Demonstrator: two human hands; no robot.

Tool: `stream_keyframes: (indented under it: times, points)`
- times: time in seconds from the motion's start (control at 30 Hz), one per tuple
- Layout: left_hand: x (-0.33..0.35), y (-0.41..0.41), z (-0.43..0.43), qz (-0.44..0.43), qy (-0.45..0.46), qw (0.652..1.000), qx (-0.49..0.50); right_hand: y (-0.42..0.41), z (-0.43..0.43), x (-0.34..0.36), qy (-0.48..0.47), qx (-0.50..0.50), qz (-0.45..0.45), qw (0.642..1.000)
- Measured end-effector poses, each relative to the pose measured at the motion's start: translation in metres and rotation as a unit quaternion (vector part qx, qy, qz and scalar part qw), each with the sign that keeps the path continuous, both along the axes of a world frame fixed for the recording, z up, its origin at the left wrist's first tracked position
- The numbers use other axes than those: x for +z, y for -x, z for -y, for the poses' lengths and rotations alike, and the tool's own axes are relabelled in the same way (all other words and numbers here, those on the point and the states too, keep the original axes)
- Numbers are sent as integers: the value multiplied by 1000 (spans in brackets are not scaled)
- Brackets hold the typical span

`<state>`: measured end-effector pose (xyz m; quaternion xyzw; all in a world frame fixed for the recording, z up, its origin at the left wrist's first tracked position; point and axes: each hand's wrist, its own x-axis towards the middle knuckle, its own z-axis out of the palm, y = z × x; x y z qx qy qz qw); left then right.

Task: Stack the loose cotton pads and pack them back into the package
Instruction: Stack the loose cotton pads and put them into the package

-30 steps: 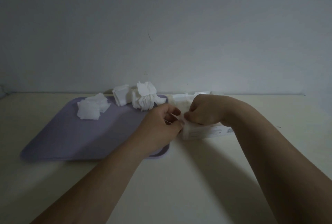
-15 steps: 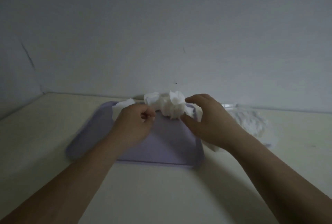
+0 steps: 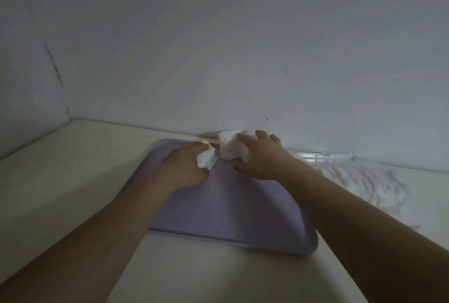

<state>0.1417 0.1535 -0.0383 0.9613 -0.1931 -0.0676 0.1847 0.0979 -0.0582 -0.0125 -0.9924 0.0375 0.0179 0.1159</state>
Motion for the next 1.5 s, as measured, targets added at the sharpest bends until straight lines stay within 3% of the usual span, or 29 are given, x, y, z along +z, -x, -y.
stream_keyframes:
  times: [0.23, 0.37, 0.47, 0.57, 0.7, 0.8, 0.93, 1.03, 1.2, 1.37, 1.5]
  points:
    - [0, 41, -7, 9, 68, 997, -44, 28, -5, -12, -5, 47, 28, 999]
    - [8, 64, -19, -43, 150, 988, -18, 55, 6, -20, -4, 79, 44, 996]
    - [4, 71, -29, 12, 138, 990, 7, 79, 8, -9, -4, 78, 60, 995]
    - [2, 80, -29, 66, 146, 987, 24, 102, -2, -5, -23, 85, 156, 984]
    - [7, 91, -32, 63, 202, 977, 26, 128, -18, -20, -184, 110, 337, 917]
    - [14, 98, -32, 41, 250, 967, 28, 137, -27, -22, -313, 62, 245, 916]
    - [16, 112, -15, -91, 351, 930, -60, 133, -26, -29, -376, 84, 140, 912]
    - [2, 112, -1, -122, 409, 902, -59, 128, -18, -33, -366, 80, 142, 916]
    - [-13, 105, 6, -163, 427, 888, -56, 123, -3, -46, -382, 58, 157, 909]
    - [-20, 104, 10, -138, 411, 901, -15, 119, 0, -55, -423, 61, 174, 887]
    - [-24, 103, 12, -115, 397, 910, -32, 122, -5, -59, -394, 69, 215, 891]
